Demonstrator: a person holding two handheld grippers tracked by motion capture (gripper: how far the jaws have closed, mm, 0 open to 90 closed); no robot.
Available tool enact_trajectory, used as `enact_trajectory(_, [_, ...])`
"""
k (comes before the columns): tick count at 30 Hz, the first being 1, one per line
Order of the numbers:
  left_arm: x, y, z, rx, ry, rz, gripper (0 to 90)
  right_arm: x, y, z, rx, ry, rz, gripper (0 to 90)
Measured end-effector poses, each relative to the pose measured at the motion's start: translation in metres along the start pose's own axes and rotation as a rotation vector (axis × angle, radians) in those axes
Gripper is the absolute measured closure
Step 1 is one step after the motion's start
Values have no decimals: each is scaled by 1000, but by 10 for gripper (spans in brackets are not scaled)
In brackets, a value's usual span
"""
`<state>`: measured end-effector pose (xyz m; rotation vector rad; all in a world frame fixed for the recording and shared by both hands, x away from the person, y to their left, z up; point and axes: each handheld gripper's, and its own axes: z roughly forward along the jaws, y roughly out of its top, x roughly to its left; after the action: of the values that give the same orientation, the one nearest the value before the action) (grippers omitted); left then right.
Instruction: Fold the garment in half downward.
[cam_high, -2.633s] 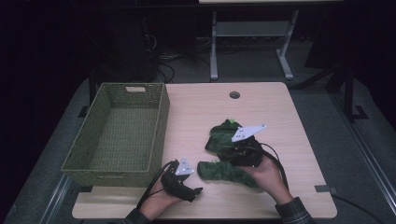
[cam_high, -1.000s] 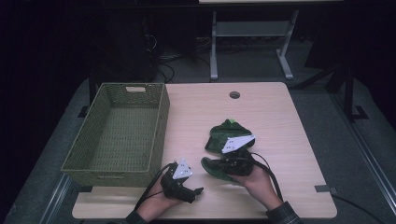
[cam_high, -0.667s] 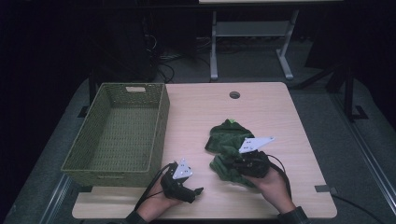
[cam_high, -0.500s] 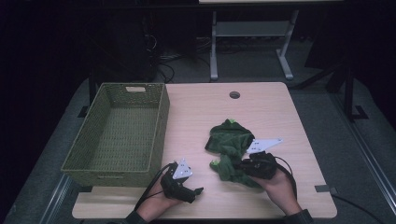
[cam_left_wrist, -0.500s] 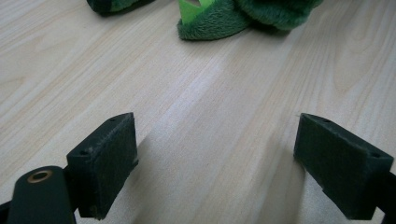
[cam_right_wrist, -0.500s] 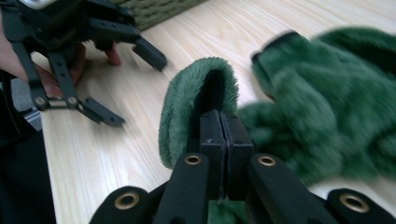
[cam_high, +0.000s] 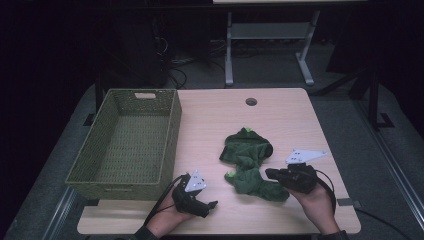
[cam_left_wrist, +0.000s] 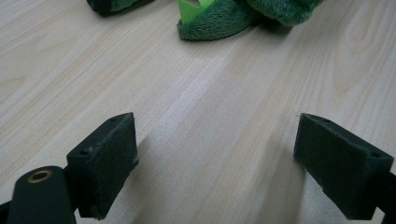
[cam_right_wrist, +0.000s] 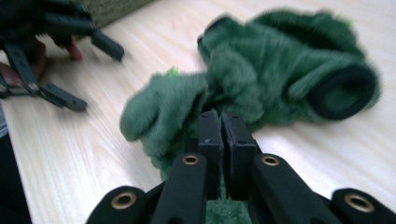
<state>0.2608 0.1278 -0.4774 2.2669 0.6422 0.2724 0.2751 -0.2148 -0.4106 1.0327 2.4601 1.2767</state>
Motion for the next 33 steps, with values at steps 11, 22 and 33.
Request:
enact_trajectory(11, [0, 0, 0, 0, 2, -3, 125, 22, 14, 12, 12, 59, -52, 898])
enact_trajectory(22, [0, 0, 0, 2, 3, 1, 126, 7, 5, 55, 149, 34, -46, 898])
enact_trajectory(33, [0, 0, 0, 2, 3, 1, 126, 6, -5, 72, 219, 29, -63, 891])
